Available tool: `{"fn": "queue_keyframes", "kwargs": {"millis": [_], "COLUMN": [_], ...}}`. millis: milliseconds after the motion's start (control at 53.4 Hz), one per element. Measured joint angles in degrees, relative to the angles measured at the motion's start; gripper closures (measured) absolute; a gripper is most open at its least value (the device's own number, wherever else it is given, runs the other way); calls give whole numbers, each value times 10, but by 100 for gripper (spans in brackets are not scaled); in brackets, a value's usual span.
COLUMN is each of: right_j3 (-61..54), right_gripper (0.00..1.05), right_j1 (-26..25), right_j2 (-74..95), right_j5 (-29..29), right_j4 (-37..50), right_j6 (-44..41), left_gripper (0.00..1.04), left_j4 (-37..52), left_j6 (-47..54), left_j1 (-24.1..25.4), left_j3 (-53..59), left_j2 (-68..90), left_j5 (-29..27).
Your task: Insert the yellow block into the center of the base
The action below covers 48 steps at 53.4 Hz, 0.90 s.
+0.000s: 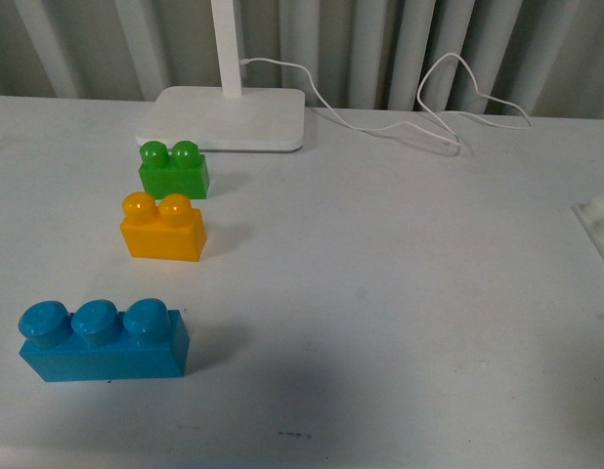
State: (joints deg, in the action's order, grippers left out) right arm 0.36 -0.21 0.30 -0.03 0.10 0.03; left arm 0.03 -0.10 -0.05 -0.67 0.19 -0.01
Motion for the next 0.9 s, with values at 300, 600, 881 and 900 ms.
{"fn": "queue_keyframes", "kwargs": {"millis": [300,600,881,900], "right_j3": [29,169,370,377], "right_gripper": [9,9,9,9], "right_j1": [15,-4,-9,-9], "right_j2": [62,388,706,716], "right_j5": [75,66,71,72], "right_j4": [-75,-46,-106,-108], "right_j6": [30,10,-9,-10], "left_gripper": [6,6,6,6], "left_j4": [0,0,0,0], "left_j6": [0,0,0,0], "left_j1": [0,0,0,0], "left_j3": [0,0,0,0], "left_j2": [0,0,0,0], "left_j5": [0,0,0,0]}}
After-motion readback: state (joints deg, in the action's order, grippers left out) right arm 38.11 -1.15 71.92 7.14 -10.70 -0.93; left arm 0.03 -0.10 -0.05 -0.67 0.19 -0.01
